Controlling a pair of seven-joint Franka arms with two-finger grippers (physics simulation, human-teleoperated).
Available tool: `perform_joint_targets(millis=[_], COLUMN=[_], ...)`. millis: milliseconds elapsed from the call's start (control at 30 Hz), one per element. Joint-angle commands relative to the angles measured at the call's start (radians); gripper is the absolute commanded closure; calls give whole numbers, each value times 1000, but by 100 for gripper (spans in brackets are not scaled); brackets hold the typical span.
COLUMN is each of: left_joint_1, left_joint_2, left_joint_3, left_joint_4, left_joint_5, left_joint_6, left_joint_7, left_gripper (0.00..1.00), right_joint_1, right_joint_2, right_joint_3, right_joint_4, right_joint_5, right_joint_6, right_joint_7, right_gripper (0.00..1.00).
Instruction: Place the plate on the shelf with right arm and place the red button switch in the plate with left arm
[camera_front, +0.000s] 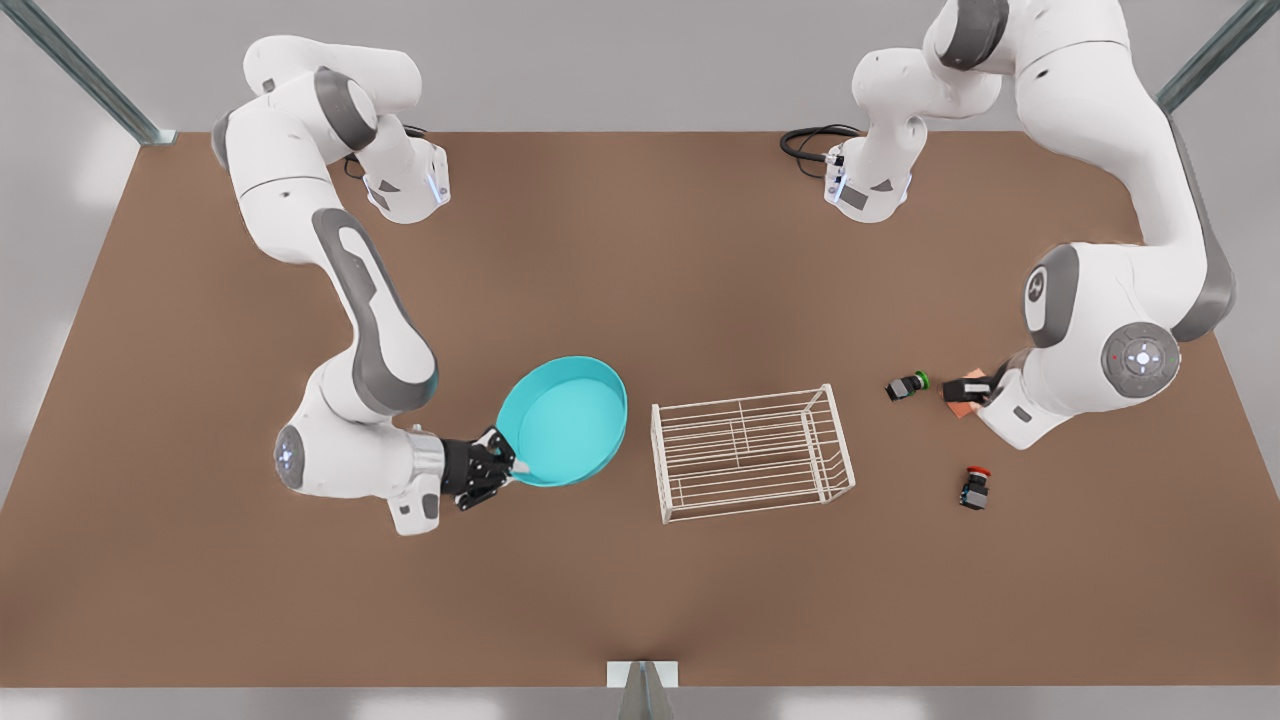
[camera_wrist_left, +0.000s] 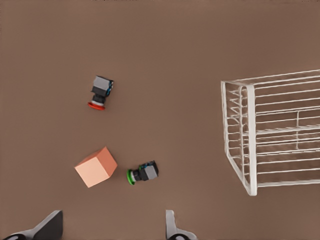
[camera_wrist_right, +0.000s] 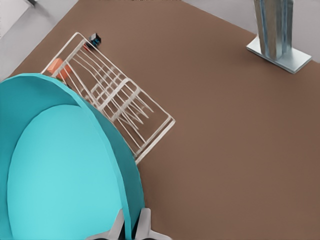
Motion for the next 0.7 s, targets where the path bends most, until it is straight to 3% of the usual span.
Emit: perform_joint_targets(millis=[0, 133, 233, 333, 667], left_joint_1=[66, 130, 0, 7, 35], left_joint_2=[60, 192, 253, 340, 449], left_joint_3=[3, 19, 95, 112, 120], left_joint_4=[0, -1, -12, -11, -9], left_joint_5=[5, -11, 7, 4, -4], left_joint_6=[234, 376, 448, 586, 630], left_joint_7=[496, 753, 756, 756, 714], left_gripper=[0, 0, 0, 0, 0], right_joint_1=[36, 109, 146, 188, 329], right_joint_2=[15, 56, 87, 124, 230], right_joint_3=[0, 0, 0, 0, -8], right_joint_4=[14, 89, 134, 184, 281], right_joint_5=[-3, -3, -3, -3, -9], right_joint_6=[84, 110, 137, 180, 377], right_joint_7=[399, 589, 735, 873, 1030], right_gripper=[79, 79, 79, 79, 79])
